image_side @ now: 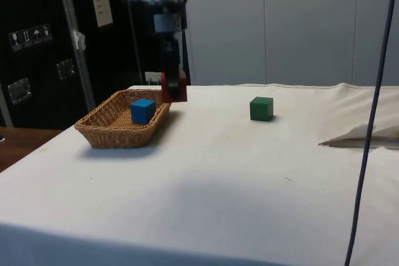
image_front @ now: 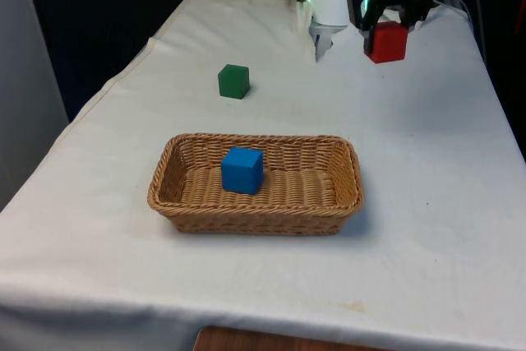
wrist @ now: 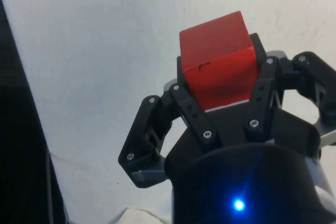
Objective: Pick up exactly two blocks and place them into the basket.
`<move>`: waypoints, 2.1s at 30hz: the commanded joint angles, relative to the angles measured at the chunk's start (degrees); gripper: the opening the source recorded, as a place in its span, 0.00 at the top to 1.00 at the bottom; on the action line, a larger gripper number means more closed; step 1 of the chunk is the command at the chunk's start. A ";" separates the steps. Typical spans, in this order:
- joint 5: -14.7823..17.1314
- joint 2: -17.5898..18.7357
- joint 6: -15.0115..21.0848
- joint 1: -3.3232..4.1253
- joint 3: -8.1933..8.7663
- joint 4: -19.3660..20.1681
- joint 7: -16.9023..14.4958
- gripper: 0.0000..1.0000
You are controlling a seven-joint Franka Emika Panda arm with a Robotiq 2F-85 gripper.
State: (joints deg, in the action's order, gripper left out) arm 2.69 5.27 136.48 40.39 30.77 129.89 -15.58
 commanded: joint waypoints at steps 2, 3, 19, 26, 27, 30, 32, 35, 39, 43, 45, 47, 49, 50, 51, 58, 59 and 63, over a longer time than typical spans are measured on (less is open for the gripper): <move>-0.46 0.00 -1.32 -0.11 0.23 -1.15 0.57 1.00; -0.40 0.00 -1.60 -0.17 0.29 -1.49 0.57 1.00; 1.32 2.58 -3.27 -1.09 0.69 -6.42 0.63 1.00; 3.27 5.73 -2.81 -1.78 1.15 -9.00 -0.34 1.00; 3.61 6.19 -2.81 -1.89 1.26 -9.34 -0.52 1.00; 4.07 6.99 -2.81 -2.01 1.49 -10.03 -0.80 1.00; 4.98 8.37 -2.75 -2.18 1.83 -11.12 -1.32 1.00; 4.87 9.00 -2.58 -1.95 2.29 -11.52 -1.15 1.00; 7.05 11.29 -2.69 -2.75 2.52 -13.41 -2.58 1.00; 7.33 12.43 -2.58 -2.64 3.09 -14.15 -2.58 1.00; 8.59 13.52 -2.64 -3.27 2.86 -15.13 -3.44 1.00; 9.74 15.13 -2.58 -3.50 3.21 -16.27 -4.01 1.00; 10.60 16.21 -2.58 -3.67 3.44 -17.07 -4.47 1.00; 11.00 16.73 -2.58 -3.78 3.50 -17.48 -4.70 1.00; 11.46 17.25 -2.58 -3.84 3.61 -17.88 -4.87 1.00; 14.38 21.03 -2.75 -4.30 4.41 -20.86 -6.25 1.00; 14.67 21.54 -2.81 -4.35 4.53 -21.26 -6.42 1.00; 15.07 22.75 -2.58 -4.07 5.16 -22.12 -6.25 1.00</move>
State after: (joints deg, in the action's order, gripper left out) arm 17.76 28.02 133.90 36.33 35.92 107.77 -21.83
